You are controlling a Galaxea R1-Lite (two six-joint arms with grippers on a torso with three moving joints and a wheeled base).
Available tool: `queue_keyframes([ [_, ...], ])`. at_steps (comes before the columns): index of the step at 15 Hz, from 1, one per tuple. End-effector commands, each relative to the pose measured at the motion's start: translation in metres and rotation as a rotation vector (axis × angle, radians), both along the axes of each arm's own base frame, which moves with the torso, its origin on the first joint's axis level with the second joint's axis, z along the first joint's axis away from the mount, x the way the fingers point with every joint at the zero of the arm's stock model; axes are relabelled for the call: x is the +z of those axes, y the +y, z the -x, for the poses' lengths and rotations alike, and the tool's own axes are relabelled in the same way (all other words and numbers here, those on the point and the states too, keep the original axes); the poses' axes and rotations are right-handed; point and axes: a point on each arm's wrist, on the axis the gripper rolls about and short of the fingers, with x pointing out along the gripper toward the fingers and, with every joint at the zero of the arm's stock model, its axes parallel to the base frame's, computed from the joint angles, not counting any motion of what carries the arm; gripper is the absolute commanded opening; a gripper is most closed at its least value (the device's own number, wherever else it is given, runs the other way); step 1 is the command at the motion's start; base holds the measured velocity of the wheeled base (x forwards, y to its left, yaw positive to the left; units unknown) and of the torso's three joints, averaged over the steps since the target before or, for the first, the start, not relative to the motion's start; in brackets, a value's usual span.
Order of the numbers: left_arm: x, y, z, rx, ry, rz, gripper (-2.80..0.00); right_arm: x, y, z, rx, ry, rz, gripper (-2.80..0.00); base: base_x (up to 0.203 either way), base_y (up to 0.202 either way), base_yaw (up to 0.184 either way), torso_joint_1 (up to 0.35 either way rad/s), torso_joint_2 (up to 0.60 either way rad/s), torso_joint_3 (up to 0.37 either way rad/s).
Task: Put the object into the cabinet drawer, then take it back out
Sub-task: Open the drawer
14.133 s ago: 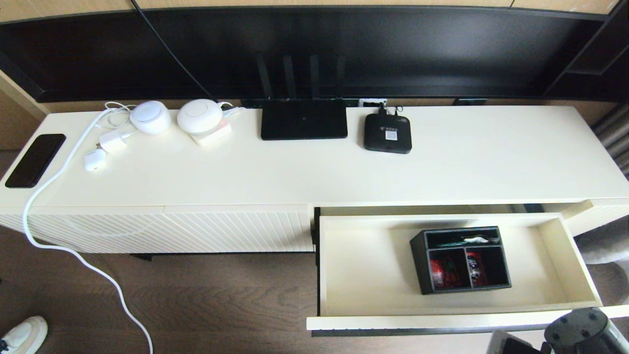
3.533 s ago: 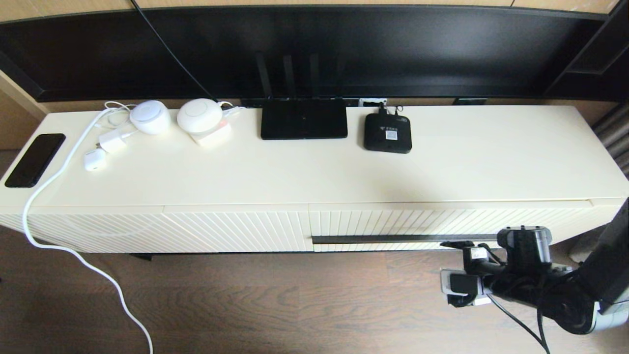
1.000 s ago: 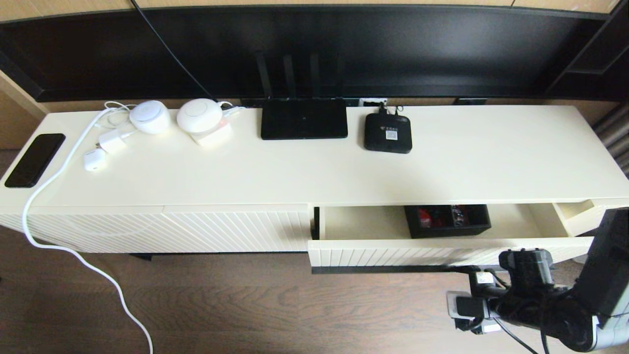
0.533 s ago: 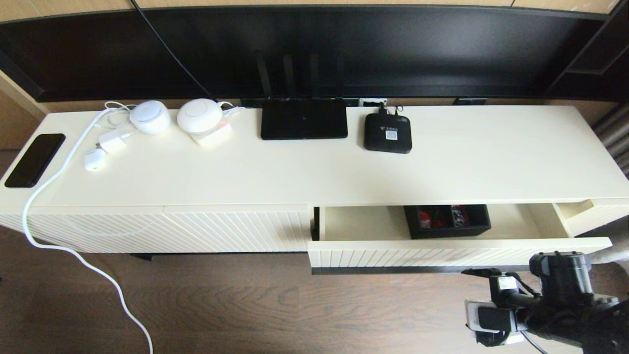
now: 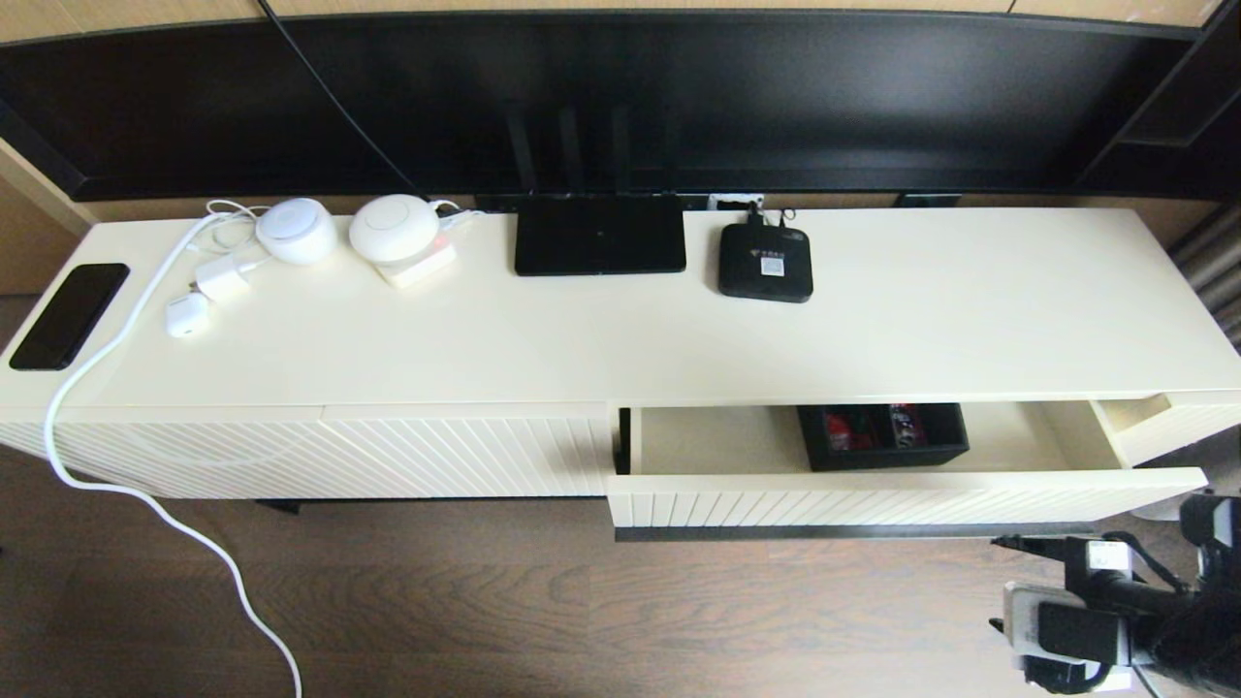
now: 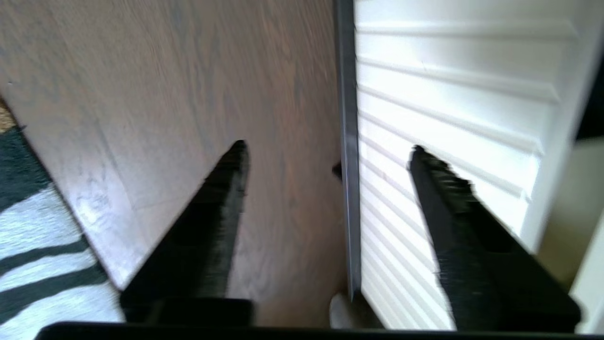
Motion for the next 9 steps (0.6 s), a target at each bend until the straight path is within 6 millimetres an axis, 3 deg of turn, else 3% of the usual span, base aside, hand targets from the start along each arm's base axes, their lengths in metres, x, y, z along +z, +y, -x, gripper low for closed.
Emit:
queue_keyframes([
  [1, 0.0, 0.0, 0.0, 0.0, 0.001, 0.0, -2.8, 0.022, -0.006, 0.022, -0.07, -0.041, -0.035, -2.8, 0.0, 0.0, 0.0, 0.0, 0.0, 0.0],
  [5, 0.0, 0.0, 0.0, 0.0, 0.001, 0.0, -2.8, 0.034, -0.006, 0.053, -0.242, 0.067, -0.238, -2.8, 0.0, 0.0, 0.0, 0.0, 0.0, 0.0],
  [9, 0.0, 0.0, 0.0, 0.0, 0.001, 0.0, -2.8, 0.051, 0.003, 0.055, -0.293, 0.132, -0.436, -2.8, 0.0, 0.0, 0.0, 0.0, 0.0, 0.0],
])
